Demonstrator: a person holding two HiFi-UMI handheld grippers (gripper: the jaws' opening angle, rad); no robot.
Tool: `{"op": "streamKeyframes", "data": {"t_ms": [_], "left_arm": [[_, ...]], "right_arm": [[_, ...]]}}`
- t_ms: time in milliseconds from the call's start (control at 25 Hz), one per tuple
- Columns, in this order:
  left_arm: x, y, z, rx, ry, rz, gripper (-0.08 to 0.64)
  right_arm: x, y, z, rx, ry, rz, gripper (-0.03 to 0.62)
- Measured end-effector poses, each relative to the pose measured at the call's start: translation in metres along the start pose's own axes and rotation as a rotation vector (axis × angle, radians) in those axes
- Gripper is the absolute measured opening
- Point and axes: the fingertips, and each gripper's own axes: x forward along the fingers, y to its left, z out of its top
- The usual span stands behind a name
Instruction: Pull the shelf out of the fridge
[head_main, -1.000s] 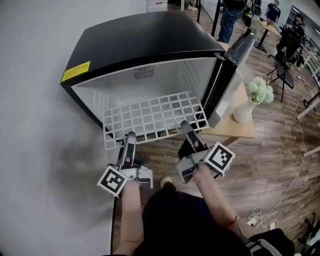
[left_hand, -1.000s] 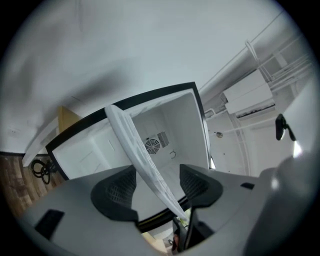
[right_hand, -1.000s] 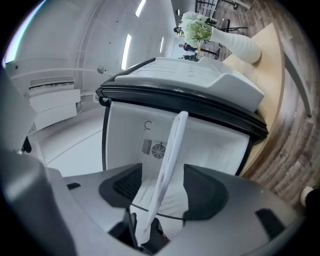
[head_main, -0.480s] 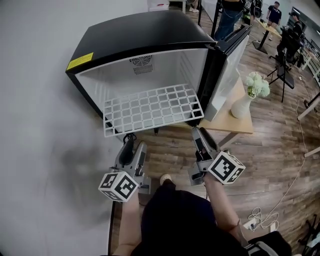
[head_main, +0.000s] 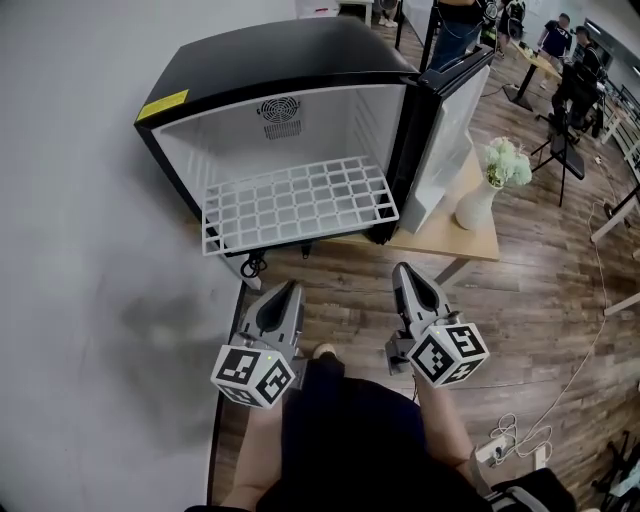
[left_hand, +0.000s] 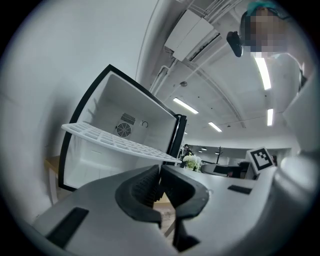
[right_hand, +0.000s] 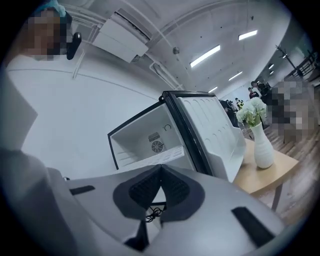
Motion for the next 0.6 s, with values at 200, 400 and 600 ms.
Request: {"op": "streamKeyframes", "data": {"t_ms": [200,400,600], "left_arm": [[-0.001,-0.013,-0.006,0.014,0.008,-0.016,0.014],[0.000,-0.014,-0.007,0.043,0.005,-0.007,0.011],[-0.001,-0.013,-0.008,0.069,0.009,0.001,0.011]], "right_arm": [[-0.010,-0.001,-0.005,-0.053,0.018,-0.011,-0.009],[-0.013,-0.002,-0.006,-0.054,0.015,-0.017,-0.009],[-0.014,0.002,-0.010,-0.040,0.024,-0.008,-0.009]]}}
